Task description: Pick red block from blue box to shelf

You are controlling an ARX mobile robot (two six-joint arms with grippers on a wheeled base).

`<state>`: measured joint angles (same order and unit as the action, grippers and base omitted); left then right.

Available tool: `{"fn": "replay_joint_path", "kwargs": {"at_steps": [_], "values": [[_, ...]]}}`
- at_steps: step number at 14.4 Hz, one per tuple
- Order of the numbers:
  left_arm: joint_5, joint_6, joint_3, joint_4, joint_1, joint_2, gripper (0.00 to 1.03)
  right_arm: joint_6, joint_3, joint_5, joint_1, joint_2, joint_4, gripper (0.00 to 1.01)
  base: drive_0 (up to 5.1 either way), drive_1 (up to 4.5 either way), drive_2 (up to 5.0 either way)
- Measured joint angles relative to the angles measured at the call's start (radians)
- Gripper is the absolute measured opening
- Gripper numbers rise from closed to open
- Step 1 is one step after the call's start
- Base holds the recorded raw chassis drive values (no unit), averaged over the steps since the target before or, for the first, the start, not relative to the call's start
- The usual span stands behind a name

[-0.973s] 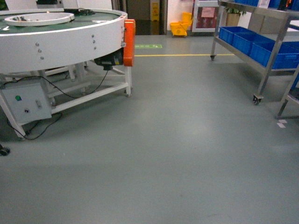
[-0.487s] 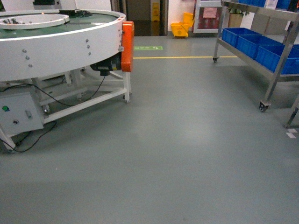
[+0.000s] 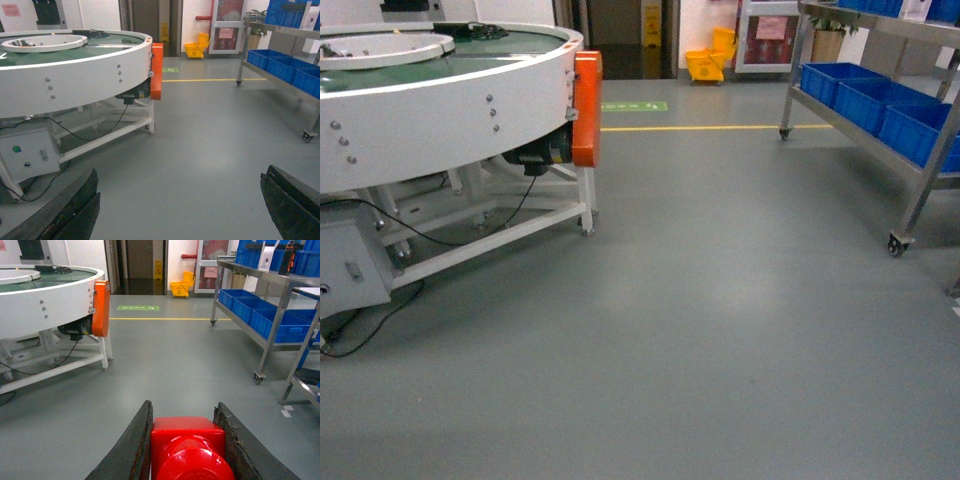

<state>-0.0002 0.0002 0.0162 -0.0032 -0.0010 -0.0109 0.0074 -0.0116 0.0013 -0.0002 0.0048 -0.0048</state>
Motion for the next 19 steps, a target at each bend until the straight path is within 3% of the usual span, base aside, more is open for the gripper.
{"fn": "replay_joint_path", "kwargs": {"at_steps": [19], "values": [[-0.002, 0.000, 0.000, -0.002, 0.000, 0.000, 0.98, 0.000, 0.000, 0.000, 0.000, 0.000, 0.004, 0.28, 0.0, 4.33, -4.3]]}}
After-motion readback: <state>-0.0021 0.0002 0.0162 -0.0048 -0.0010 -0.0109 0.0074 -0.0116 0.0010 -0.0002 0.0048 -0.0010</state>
